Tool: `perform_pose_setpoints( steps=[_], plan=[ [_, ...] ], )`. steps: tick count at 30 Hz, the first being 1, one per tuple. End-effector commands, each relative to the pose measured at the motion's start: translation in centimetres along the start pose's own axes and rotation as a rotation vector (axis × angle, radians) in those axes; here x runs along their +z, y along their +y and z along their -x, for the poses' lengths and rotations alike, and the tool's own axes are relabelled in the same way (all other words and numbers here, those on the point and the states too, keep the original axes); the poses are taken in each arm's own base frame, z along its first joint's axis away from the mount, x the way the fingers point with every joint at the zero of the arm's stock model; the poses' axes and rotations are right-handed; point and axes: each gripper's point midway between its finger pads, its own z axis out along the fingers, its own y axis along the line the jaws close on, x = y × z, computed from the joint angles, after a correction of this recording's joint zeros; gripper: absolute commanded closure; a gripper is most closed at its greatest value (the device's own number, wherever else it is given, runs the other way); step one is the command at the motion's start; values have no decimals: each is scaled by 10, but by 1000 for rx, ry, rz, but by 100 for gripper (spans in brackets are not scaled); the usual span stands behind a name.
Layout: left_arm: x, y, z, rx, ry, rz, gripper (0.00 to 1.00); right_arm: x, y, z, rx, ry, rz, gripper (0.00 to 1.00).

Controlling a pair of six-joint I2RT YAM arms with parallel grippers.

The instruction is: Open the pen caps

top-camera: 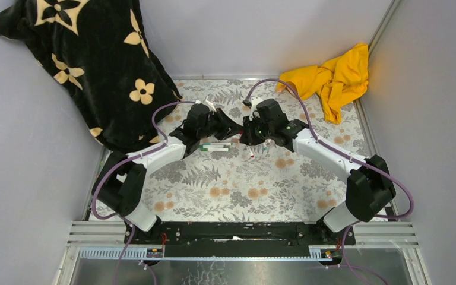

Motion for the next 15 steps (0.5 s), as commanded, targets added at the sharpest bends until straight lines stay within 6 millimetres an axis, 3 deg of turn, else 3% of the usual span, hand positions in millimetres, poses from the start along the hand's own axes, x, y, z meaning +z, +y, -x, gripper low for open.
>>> perform_pose_setpoints(
  steps=[1,7,15],
  plan=[
    [-1,-22,7,3,-12,-82,100,0,12,25,-22,-62,41,100],
    [1,3,34,0,-88,-12,100,-1,6,12,-27,-32,19,100],
    [-4,48,98,-52,-175,49,100,-4,-4,-20,-9,23,3,100]
  ],
)
